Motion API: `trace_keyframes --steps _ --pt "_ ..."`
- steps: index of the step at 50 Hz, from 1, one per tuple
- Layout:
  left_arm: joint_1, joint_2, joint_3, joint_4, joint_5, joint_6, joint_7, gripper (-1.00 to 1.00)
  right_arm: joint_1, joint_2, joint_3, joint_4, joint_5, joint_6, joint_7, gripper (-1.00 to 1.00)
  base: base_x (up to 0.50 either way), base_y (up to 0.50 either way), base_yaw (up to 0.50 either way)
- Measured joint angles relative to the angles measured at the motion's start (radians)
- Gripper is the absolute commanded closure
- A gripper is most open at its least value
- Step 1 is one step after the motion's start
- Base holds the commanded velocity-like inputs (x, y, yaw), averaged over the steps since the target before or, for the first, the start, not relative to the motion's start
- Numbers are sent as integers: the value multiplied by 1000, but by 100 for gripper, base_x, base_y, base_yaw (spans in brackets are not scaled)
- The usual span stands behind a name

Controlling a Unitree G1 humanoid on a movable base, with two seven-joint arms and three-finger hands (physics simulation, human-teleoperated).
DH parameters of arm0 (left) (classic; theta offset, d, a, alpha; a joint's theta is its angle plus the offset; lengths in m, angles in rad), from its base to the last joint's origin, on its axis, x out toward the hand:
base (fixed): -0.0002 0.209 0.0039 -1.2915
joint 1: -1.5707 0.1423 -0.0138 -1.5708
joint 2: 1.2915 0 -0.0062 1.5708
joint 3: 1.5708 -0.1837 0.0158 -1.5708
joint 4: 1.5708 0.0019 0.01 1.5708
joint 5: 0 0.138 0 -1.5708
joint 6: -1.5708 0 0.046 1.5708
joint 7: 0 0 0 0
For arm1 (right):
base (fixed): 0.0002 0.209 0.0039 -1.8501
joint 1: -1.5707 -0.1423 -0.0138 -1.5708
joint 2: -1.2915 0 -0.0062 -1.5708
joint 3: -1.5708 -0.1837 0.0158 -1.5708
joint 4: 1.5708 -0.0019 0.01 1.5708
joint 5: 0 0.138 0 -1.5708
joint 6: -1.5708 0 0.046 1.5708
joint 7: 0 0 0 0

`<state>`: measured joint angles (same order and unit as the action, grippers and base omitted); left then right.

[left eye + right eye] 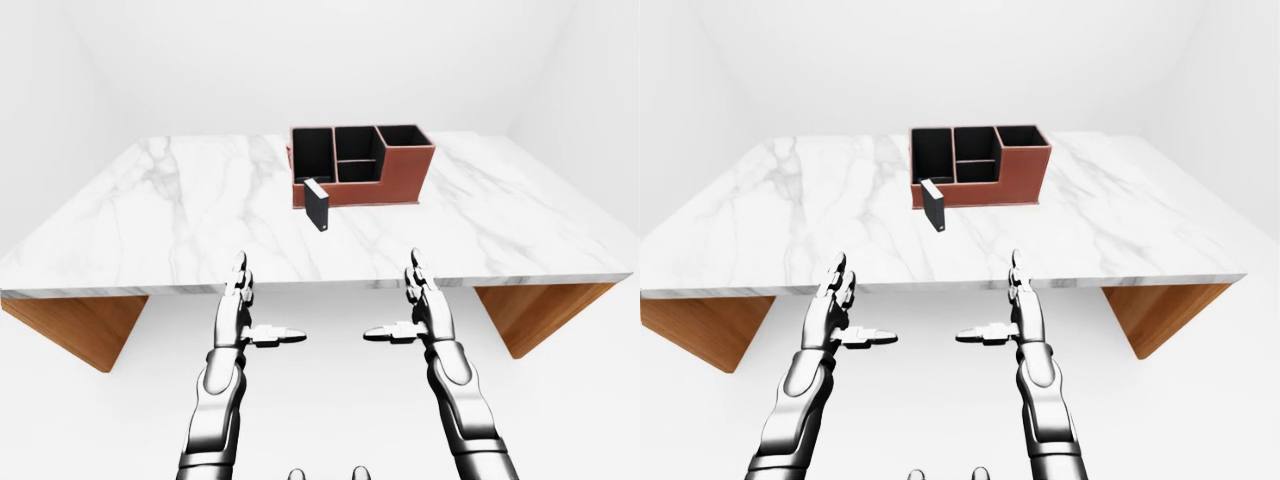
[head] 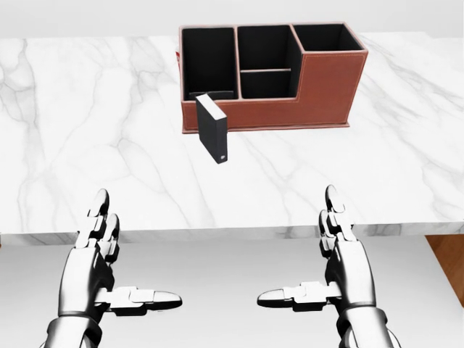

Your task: Pick up the book and place it in the right compartment of the caddy.

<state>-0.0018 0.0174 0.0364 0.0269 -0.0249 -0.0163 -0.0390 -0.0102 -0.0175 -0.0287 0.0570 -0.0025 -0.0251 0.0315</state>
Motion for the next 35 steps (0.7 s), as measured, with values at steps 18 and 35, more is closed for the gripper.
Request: trace_keyframes --steps 18,35 --pt "-1 0 -2 -1 7 5 2 -100 3 0 4 2 -15 -16 4 -100 50 -11 0" --pt "0 -1 -4 -2 10 4 1 -100 2 0 5 3 -21 -10 -1 -100 34 -4 0"
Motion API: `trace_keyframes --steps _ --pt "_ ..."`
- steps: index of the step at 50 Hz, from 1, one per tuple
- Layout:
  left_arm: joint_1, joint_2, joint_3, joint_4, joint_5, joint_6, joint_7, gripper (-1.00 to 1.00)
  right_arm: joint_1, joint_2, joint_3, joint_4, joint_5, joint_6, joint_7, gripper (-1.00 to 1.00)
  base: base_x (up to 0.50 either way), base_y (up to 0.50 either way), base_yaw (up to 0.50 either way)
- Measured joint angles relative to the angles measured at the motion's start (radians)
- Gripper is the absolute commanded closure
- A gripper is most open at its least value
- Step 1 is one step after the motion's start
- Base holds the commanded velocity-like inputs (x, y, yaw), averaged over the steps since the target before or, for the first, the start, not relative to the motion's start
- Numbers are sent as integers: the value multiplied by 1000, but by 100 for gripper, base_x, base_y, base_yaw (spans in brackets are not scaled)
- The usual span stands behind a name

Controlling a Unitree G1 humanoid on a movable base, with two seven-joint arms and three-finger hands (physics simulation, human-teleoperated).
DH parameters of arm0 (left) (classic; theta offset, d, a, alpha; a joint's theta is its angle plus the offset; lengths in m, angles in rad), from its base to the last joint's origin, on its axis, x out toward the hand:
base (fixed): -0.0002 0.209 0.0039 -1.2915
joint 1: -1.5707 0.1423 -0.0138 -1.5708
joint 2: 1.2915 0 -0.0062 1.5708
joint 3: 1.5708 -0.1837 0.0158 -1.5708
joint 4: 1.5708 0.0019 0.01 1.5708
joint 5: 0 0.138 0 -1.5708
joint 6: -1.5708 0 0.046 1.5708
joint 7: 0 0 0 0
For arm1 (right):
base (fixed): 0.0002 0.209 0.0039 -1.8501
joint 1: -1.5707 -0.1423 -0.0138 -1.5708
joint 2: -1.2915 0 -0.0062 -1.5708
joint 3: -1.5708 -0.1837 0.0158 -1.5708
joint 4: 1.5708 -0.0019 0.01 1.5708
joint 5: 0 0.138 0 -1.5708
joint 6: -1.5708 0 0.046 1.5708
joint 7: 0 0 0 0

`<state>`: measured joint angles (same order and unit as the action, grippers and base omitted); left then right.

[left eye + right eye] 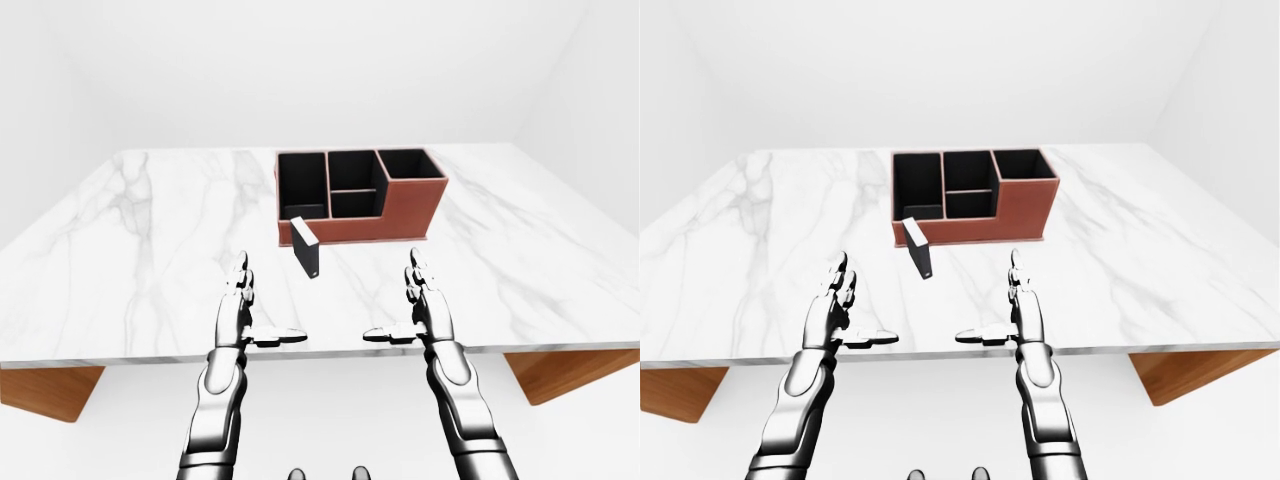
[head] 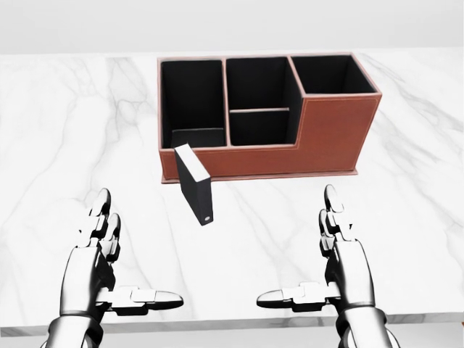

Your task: Pick up the book and place it in the right compartment of the caddy.

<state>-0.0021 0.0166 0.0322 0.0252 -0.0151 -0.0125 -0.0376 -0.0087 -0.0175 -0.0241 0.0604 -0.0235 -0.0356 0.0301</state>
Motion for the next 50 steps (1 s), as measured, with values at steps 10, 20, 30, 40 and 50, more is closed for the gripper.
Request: trace_keyframes --steps 10,20,30,40,50 --pt "-4 1 3 11 -1 -5 2 -100 -2 0 0 7 -5 -4 -3 -100 13 0 0" --pt "-8 2 5 22 -1 -10 4 -100 -4 -1 -1 11 -7 -14 -6 -100 18 0 0" --pt "-7 2 4 22 -1 -11 5 -100 -1 -1 -1 8 -8 -22 -5 -100 31 0 0" --pt "-4 2 3 16 0 -10 4 -100 1 -1 -1 1 -7 -21 -3 -100 33 0 0" --pt "1 2 5 -5 -6 -1 0 -100 4 0 -1 -11 -4 -12 -2 -100 31 0 0"
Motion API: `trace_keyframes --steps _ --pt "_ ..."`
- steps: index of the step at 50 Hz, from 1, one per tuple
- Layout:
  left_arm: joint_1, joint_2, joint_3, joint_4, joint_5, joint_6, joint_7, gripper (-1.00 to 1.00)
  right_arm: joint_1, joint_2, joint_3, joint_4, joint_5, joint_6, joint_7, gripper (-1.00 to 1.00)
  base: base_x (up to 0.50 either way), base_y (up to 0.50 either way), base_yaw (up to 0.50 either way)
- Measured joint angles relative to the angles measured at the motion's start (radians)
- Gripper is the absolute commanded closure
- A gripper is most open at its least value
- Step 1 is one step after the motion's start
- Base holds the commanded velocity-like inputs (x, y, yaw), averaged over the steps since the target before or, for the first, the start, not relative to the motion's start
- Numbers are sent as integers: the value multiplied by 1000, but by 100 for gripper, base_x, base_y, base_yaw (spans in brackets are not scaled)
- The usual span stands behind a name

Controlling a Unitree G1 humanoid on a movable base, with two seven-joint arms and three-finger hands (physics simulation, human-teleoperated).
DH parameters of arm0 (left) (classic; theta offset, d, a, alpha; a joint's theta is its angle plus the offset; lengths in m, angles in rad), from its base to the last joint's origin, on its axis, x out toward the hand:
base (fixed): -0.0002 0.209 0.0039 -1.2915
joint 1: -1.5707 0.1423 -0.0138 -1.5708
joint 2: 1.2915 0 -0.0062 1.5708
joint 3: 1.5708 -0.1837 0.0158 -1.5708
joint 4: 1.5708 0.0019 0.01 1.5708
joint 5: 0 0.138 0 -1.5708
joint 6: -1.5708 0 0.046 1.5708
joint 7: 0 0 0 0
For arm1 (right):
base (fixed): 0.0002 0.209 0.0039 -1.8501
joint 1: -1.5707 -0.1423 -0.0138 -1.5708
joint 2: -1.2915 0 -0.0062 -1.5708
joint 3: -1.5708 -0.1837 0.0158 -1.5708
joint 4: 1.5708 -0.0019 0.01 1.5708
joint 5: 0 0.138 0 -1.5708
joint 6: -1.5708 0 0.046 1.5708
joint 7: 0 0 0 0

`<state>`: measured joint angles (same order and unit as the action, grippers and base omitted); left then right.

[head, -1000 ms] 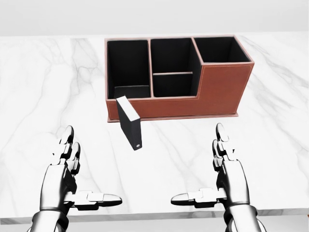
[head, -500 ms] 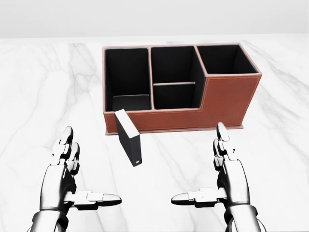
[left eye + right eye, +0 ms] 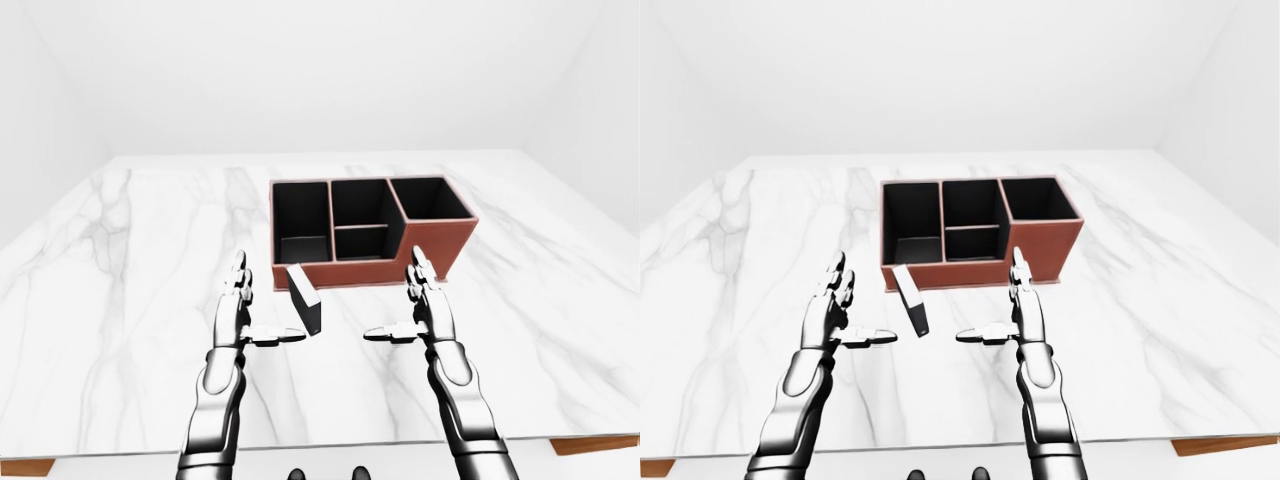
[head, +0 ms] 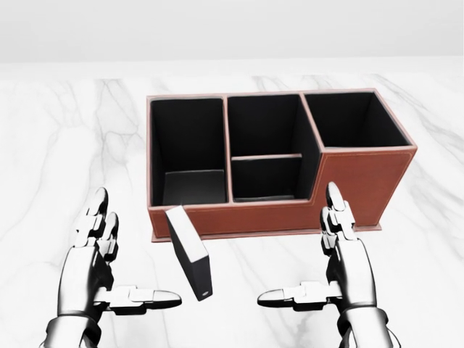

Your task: Pick up the book and place it in the right compartment of the caddy.

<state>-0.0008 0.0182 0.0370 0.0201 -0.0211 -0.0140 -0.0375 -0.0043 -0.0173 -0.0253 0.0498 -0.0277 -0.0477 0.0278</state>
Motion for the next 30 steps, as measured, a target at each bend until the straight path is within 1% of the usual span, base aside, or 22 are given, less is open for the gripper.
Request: trace_keyframes --steps 3,9,13,17,20,30 --pt "5 0 1 -19 -2 8 -1 -100 2 0 -1 -9 4 5 1 -100 27 0 0" --pt "29 4 8 -115 -5 47 -7 -100 9 0 -4 -38 12 15 2 -100 22 0 0" --pt "44 10 35 -201 -19 71 -19 -100 16 0 -8 -69 17 16 1 -100 19 0 0" --pt "49 17 74 -263 -44 85 -30 -100 23 -1 -12 -105 20 20 2 -100 16 0 0" --pt "52 20 95 -294 -57 89 -35 -100 28 -1 -13 -124 21 21 2 -100 9 0 0" --pt "58 23 127 -338 -72 76 -42 -100 37 0 -12 -150 19 18 6 -100 0 0 0"
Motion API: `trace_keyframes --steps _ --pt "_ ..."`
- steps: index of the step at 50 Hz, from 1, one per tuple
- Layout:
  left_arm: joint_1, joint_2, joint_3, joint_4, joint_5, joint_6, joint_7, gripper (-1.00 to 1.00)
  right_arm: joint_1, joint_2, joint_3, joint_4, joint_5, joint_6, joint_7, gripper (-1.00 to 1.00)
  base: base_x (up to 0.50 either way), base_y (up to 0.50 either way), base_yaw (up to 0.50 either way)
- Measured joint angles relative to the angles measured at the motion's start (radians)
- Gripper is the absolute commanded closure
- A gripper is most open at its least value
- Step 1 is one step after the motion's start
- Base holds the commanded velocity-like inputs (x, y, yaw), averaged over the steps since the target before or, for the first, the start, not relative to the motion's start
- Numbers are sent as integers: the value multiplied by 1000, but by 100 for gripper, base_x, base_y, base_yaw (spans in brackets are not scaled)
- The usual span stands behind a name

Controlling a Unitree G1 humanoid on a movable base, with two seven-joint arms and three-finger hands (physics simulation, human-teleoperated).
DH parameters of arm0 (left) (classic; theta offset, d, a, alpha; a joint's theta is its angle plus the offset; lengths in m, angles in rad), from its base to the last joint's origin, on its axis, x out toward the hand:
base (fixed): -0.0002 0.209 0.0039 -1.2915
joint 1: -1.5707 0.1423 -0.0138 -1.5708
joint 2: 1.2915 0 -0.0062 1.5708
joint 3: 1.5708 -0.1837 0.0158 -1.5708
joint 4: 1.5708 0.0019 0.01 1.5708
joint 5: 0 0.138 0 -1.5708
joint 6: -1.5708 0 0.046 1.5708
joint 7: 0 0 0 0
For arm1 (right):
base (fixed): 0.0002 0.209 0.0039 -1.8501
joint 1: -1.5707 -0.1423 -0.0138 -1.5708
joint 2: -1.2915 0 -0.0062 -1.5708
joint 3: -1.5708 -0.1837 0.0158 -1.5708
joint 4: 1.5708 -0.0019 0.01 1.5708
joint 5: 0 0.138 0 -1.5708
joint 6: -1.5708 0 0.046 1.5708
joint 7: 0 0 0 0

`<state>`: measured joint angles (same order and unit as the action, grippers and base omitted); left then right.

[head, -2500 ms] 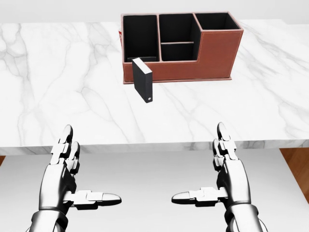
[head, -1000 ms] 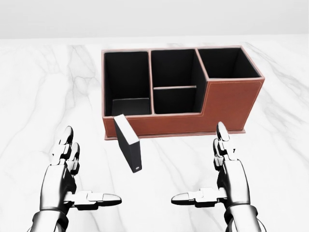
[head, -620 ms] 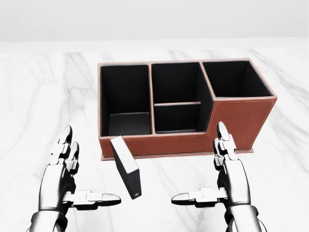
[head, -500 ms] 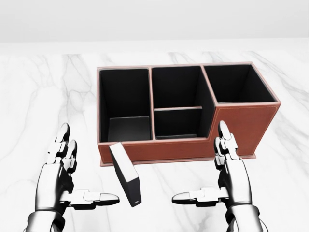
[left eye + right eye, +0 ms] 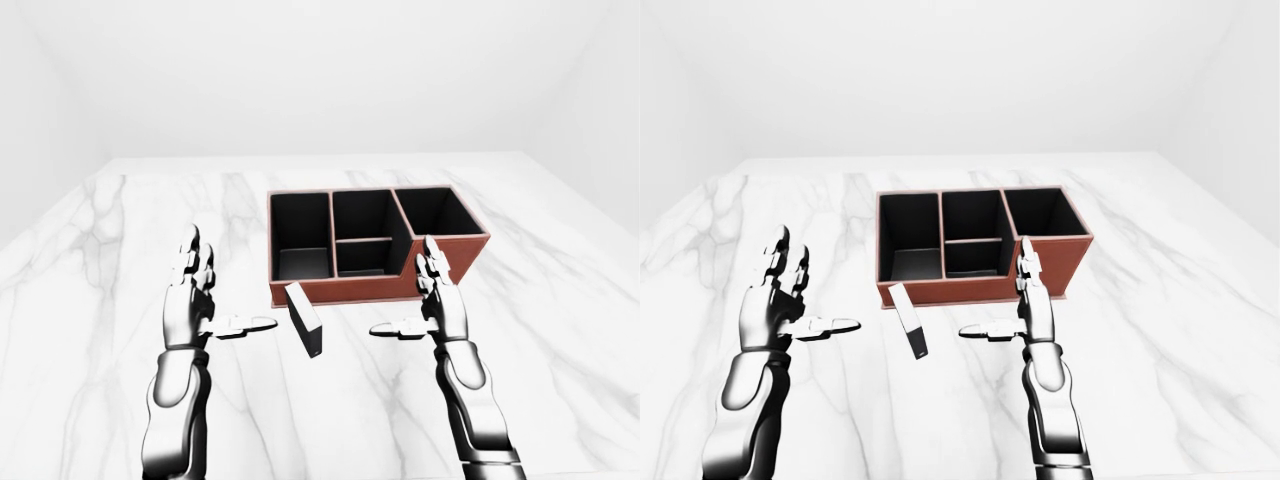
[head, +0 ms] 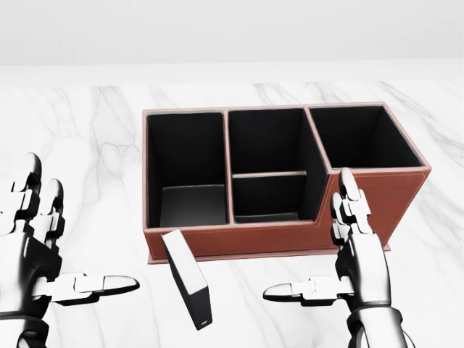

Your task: Pick up the book and place it in the right compartment of the caddy.

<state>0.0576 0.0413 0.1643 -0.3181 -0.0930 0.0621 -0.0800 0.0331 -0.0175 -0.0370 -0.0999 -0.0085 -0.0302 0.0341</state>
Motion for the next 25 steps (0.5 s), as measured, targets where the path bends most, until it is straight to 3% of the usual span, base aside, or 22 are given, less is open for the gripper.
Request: trace_keyframes --steps 12,25 --pt "-3 2 15 -21 -25 4 2 -100 6 1 -1 -16 5 5 5 -100 0 0 0" --pt "-11 7 29 -37 -37 25 14 -100 10 2 -1 -30 12 16 7 -100 0 0 0"
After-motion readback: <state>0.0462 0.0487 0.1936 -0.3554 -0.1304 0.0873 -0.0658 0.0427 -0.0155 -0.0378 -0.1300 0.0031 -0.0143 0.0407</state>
